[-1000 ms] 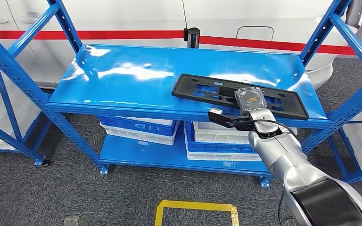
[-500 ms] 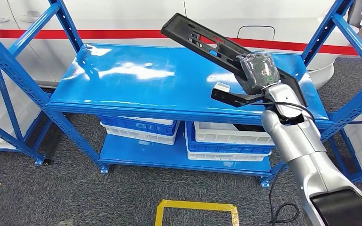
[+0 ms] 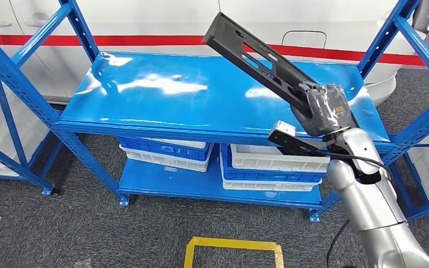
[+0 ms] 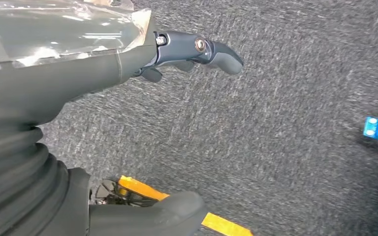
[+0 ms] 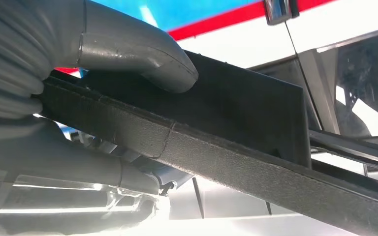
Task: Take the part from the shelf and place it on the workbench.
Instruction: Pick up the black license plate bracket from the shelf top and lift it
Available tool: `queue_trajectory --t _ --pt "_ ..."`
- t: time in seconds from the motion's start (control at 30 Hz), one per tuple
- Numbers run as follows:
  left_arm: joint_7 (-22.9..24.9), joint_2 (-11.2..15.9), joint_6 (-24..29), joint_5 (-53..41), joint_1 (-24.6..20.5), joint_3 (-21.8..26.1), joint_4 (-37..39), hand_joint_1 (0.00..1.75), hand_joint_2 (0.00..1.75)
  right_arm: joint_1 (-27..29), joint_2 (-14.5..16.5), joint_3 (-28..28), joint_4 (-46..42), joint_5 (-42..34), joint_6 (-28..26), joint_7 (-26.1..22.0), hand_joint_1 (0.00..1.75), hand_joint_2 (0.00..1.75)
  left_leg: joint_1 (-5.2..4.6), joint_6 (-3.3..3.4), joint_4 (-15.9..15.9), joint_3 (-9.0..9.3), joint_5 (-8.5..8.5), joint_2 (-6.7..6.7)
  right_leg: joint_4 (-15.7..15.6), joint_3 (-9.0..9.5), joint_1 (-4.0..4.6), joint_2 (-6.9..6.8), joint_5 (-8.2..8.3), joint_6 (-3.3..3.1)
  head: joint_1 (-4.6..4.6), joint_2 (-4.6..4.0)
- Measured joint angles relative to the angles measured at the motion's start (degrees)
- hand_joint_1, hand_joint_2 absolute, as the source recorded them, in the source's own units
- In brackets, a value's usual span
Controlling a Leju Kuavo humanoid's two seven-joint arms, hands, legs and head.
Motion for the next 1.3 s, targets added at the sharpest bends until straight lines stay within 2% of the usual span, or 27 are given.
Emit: queue_trajectory --t 0.07,0.17,0.2,0.23,0.27,0.33,0.37,0.43,0.5,0.53,0.57,0.6,0.67,0.7,0.73,0.77,0.83,0.9,0.93,1.0,1.07,1.1,1.17,1.2,1.23,1.27,1.3 --pt "0.40 -0.01 0.11 -0.61 -0.09 -0.10 0.00 0.00 1.75 1.31 -0.72 -0.98 -0.69 -0.45 -0.18 -0.21 1.75 1.75 0.37 0.69 -1.08 0.24 0.94 0.20 2.09 -1.16 0.10 0.01 -1.43 0.00 0.07 0.00" --pt "0.96 0.05 0.31 -1.50 -0.19 -0.55 0.00 0.00 1.75 3.40 -1.69 -2.23 -1.26 -0.87 -0.51 -0.54 1.75 1.75 0.56 1.01 -1.50 -0.08 1.47 0.35 12.58 -6.05 -0.19 0.00 -6.01 -0.35 0.12 0.00" --pt "1.10 0.06 0.38 -1.73 -0.18 -0.72 0.00 0.00 1.75 4.27 -1.88 -2.54 -1.37 -0.96 -0.57 -0.63 1.75 1.75 0.61 0.93 -1.48 -0.19 1.53 0.36 15.32 -7.25 -0.40 0.00 -6.67 -0.03 0.10 0.00" --pt "1.20 0.06 0.44 -1.90 -0.17 -0.90 0.00 0.00 1.75 5.11 -1.97 -2.79 -1.48 -1.01 -0.61 -0.70 1.75 1.75 0.69 0.82 -1.43 -0.28 1.60 0.37 16.08 -7.52 -0.62 -0.01 -6.43 0.54 0.11 0.00" --pt "1.26 0.06 0.45 -2.04 -0.18 -1.08 0.00 0.00 1.75 5.78 -2.00 -3.01 -1.62 -1.02 -0.65 -0.77 1.75 1.75 0.82 0.66 -1.31 -0.37 1.64 0.37 14.28 -6.61 -0.90 -0.03 -5.21 1.31 0.11 0.00" --pt "1.37 0.13 0.47 -2.22 -0.24 -1.34 0.00 0.00 1.75 6.51 -2.00 -3.40 -1.96 -1.03 -0.78 -0.84 1.75 1.75 1.05 0.05 -0.65 -0.82 1.52 0.37 6.64 -2.66 -1.44 -0.01 -2.15 2.77 0.14 0.00" --pt "1.49 0.19 0.51 -2.34 -0.28 -1.42 0.01 0.00 1.75 6.68 -2.01 -3.54 -2.15 -1.02 -0.88 -0.84 1.75 1.75 1.08 -0.39 -0.19 -1.19 1.44 0.36 3.65 -1.08 -1.42 0.20 -1.00 3.01 0.14 0.00" --pt "1.88 0.35 0.72 -2.66 -0.33 -1.59 0.02 0.00 1.75 6.98 -2.00 -3.81 -2.44 -0.91 -1.11 -0.86 1.75 1.75 0.92 -1.16 0.64 -1.95 1.48 0.17 1.43 -0.17 -1.22 0.63 -0.43 2.61 0.09 0.00" --pt "2.37 0.48 1.04 -3.01 -0.29 -1.78 0.02 0.00 1.75 7.36 -1.91 -3.99 -2.59 -0.76 -1.25 -1.07 1.75 1.75 1.05 -1.64 1.04 -2.48 1.73 -0.09 1.44 -0.85 -1.39 0.69 -0.02 1.78 0.00 0.00" --pt "2.61 0.55 1.19 -3.15 -0.27 -1.84 0.02 0.00 1.75 7.50 -1.80 -4.03 -2.60 -0.73 -1.38 -1.29 1.75 1.75 1.22 -1.92 1.56 -2.90 1.18 -0.08 1.46 -1.14 -1.50 0.62 0.28 1.26 -0.10 0.00" --pt "2.78 0.61 1.27 -3.23 -0.27 -1.87 0.02 0.00 1.75 7.58 -1.70 -4.07 -2.60 -0.71 -1.52 -1.52 1.75 1.75 1.37 -2.26 2.89 -3.58 -0.16 0.00 1.41 -1.52 -1.60 0.54 0.64 0.66 -0.14 0.00" --pt "2.92 0.65 1.32 -3.28 -0.30 -1.90 0.02 0.00 1.75 7.64 -1.58 -4.14 -2.60 -0.69 -1.67 -1.71 1.75 1.75 1.51 -2.63 5.38 -4.60 -2.33 0.11 1.37 -2.01 -1.64 0.43 1.04 0.03 -0.21 0.00" --pt "3.05 0.67 1.37 -3.39 -0.36 -2.03 0.02 0.00 1.75 7.82 -1.39 -4.32 -2.60 -0.69 -1.87 -1.86 1.75 1.75 1.65 -3.29 12.78 -7.17 -7.29 0.34 1.41 -3.14 -1.43 0.22 1.81 -0.86 -0.28 0.00" --pt "3.09 0.68 1.38 -3.42 -0.37 -2.13 0.02 0.00 1.75 7.98 -1.32 -4.38 -2.60 -0.69 -1.91 -1.87 1.75 1.75 1.72 -3.45 15.92 -8.00 -8.72 0.42 1.43 -3.68 -1.33 0.13 2.20 -1.09 -0.29 0.00" --pt "3.11 0.69 1.38 -3.46 -0.37 -2.22 0.02 0.00 1.75 8.14 -1.29 -4.43 -2.60 -0.69 -1.93 -1.87 1.75 1.75 1.76 -3.43 17.36 -7.96 -8.96 0.49 1.44 -4.18 -1.21 0.06 2.60 -1.15 -0.28 0.00" --pt "3.13 0.70 1.38 -3.48 -0.37 -2.31 0.02 0.00 1.75 8.28 -1.24 -4.44 -2.60 -0.69 -1.94 -1.87 1.75 1.75 1.79 -3.27 16.67 -6.85 -8.15 0.53 1.44 -4.63 -1.11 0.02 2.99 -1.13 -0.28 0.00" --pt "3.14 0.78 1.38 -3.52 -0.44 -2.44 0.01 0.00 1.75 8.39 -1.13 -4.57 -2.60 -0.69 -1.96 -1.88 1.75 1.75 1.64 -2.37 9.77 -1.71 -5.25 0.52 1.44 -5.33 -0.93 0.00 3.75 -0.97 -0.28 0.00" --pt "3.13 0.98 1.38 -3.61 -0.57 -2.61 -0.01 0.00 1.75 8.39 -1.01 -4.81 -2.62 -0.69 -2.10 -1.88 1.75 1.75 1.22 -1.40 2.31 3.17 -4.10 0.54 1.41 -5.74 -0.70 -0.08 4.50 -0.46 -0.24 0.00" --pt "3.11 1.07 1.38 -3.66 -0.62 -2.69 -0.02 0.00 1.75 8.39 -0.97 -4.92 -2.64 -0.69 -2.20 -1.89 1.75 1.75 0.97 -1.09 0.43 4.24 -4.12 0.55 1.33 -5.83 -0.77 -0.15 4.89 -0.07 -0.24 0.00" --pt "3.14 1.21 1.37 -3.80 -0.66 -2.78 -0.02 0.00 1.75 8.58 -0.84 -5.06 -2.77 -0.69 -2.37 -1.89 1.75 1.75 0.63 -0.78 -0.54 4.18 -3.45 0.61 0.94 -6.00 -0.85 -0.27 5.76 0.77 -0.29 0.00" --pt "3.29 1.29 1.23 -4.06 -0.82 -2.82 -0.03 0.00 1.75 9.04 -0.73 -5.41 -3.11 -0.60 -2.53 -1.87 1.75 1.75 0.73 -0.32 -1.49 3.59 -1.83 0.84 1.58 -6.75 -0.67 -0.28 4.89 0.95 -0.26 0.00" --pt "3.43 1.32 1.15 -4.21 -0.94 -2.85 -0.03 0.00 1.75 9.35 -0.72 -5.68 -3.38 -0.54 -2.62 -1.85 1.75 1.75 0.86 -0.05 -1.91 3.03 -0.91 0.94 3.33 -7.59 -0.54 -0.26 3.11 0.65 -0.15 0.00" --pt "3.71 1.38 0.95 -4.38 -1.10 -2.88 -0.04 0.00 1.75 10.08 -0.73 -6.22 -3.95 -0.45 -2.75 -1.79 1.75 1.75 0.87 0.31 -2.01 1.38 0.48 0.99 9.93 -9.70 -0.59 -0.23 -1.79 -0.03 0.07 0.00" --pt "3.86 1.41 0.81 -4.45 -1.12 -2.89 -0.04 0.00 1.75 10.60 -0.73 -6.46 -4.19 -0.43 -2.78 -1.76 1.75 1.75 0.84 0.36 -1.93 0.42 1.16 1.01 13.66 -10.45 -0.65 -0.23 -3.50 0.05 0.18 0.00" --pt "3.97 1.42 0.67 -4.52 -1.12 -2.90 -0.04 0.00 1.75 11.11 -0.73 -6.68 -4.38 -0.40 -2.79 -1.76 1.75 1.75 0.82 0.30 -1.81 -0.52 1.80 1.03 16.17 -10.55 -0.69 -0.23 -4.07 0.48 0.22 0.00" --pt "4.07 1.41 0.54 -4.57 -1.12 -2.94 -0.04 0.00 1.75 11.57 -0.73 -6.84 -4.56 -0.33 -2.81 -1.76 1.75 1.75 0.82 0.17 -1.65 -1.48 2.38 1.06 16.83 -9.72 -0.75 -0.23 -3.57 1.16 0.25 0.00" --pt "4.14 1.40 0.44 -4.66 -1.13 -2.99 -0.04 0.00 1.75 11.93 -0.73 -6.99 -4.79 -0.19 -2.82 -1.76 1.75 1.75 0.87 -0.01 -1.39 -2.42 2.92 1.09 15.50 -7.91 -0.83 -0.24 -2.43 1.92 0.26 0.00"
